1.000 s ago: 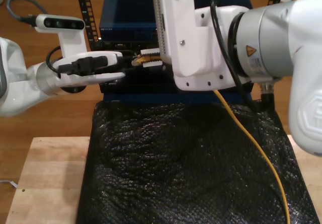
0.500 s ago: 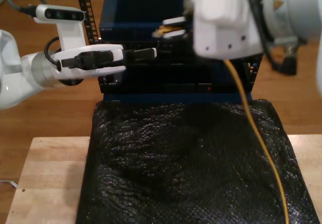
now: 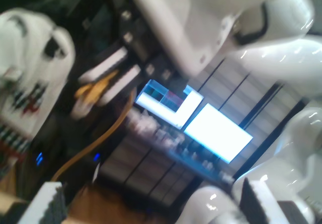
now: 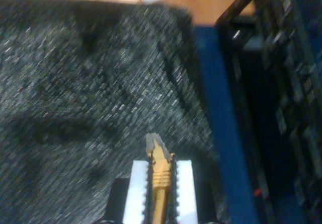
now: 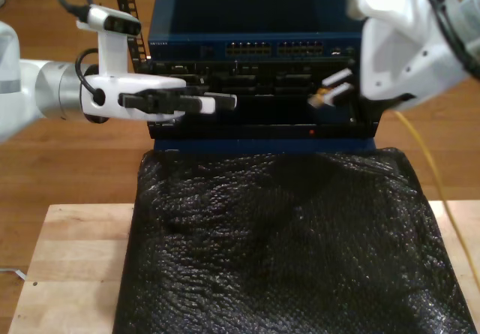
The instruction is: Grab the cable and plug it in
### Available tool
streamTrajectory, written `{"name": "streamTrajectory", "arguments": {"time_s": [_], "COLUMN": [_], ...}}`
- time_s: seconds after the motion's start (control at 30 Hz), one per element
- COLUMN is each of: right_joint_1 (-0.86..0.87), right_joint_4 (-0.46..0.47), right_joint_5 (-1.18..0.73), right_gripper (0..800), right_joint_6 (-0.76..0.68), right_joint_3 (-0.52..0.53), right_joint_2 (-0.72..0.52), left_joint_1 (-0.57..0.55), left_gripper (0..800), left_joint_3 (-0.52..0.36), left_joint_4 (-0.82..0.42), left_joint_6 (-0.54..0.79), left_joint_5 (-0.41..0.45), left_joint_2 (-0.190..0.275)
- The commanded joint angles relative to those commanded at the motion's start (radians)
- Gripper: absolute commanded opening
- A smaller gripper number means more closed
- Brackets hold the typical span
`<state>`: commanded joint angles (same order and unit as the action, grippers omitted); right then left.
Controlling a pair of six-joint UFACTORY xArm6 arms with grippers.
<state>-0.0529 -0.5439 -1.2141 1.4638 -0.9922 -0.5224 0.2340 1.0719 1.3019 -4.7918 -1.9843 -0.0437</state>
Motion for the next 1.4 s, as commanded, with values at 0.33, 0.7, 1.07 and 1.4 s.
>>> {"name": "streamTrajectory", "arguments": {"time_s": [0.33, 0.7, 1.07, 1.4], "right_joint_1": [0.074, 0.129, 0.123, 0.075], "right_joint_4": [0.006, 0.048, 0.109, 0.193], "right_joint_5": [-0.149, -0.164, -0.152, -0.106], "right_gripper": [0, 0, 0, 0], "right_joint_6": [-0.026, -0.048, -0.118, -0.180], "right_joint_3": [-0.021, -0.043, -0.060, -0.061], "right_joint_2": [0.034, 0.095, 0.153, 0.176], "left_joint_1": [0.003, 0.006, 0.132, 0.199], "left_gripper": [799, 799, 799, 799], "left_joint_3": [0.054, 0.057, 0.044, -0.025], "left_joint_4": [-0.301, -0.684, -0.881, -1.008], "left_joint_6": [-0.011, -0.002, 0.132, 0.384], "left_joint_5": [0.114, 0.198, 0.186, 0.130], "left_joint_2": [0.091, 0.203, 0.229, 0.236]}}
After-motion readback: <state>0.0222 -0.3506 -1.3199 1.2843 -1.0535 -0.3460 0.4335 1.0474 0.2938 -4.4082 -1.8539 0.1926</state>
